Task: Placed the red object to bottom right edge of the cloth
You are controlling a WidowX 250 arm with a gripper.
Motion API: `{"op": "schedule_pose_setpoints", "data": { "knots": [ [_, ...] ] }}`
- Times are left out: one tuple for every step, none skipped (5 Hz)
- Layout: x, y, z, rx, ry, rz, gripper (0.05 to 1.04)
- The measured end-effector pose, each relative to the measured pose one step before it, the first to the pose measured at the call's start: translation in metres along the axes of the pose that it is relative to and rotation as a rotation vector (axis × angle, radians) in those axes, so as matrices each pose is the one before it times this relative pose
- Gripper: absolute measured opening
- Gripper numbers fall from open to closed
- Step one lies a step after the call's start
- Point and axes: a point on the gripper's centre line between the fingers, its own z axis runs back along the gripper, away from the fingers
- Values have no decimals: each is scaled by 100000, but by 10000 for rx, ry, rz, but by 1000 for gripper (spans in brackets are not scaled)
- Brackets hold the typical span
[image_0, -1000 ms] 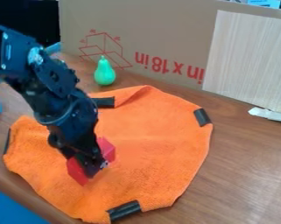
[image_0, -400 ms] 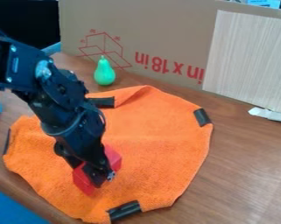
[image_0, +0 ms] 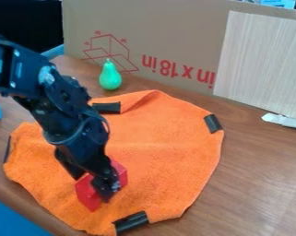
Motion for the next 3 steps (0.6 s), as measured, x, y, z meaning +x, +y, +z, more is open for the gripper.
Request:
{"op": "schedule_pose_setpoints", "data": {
  "knots": [
    [703,1667,1528,-364,-135,191,1000],
    [1276,2499,2283,137,-337,445,1000],
    [1640,3337,2555,2406,-949,486,999]
  ]
}}
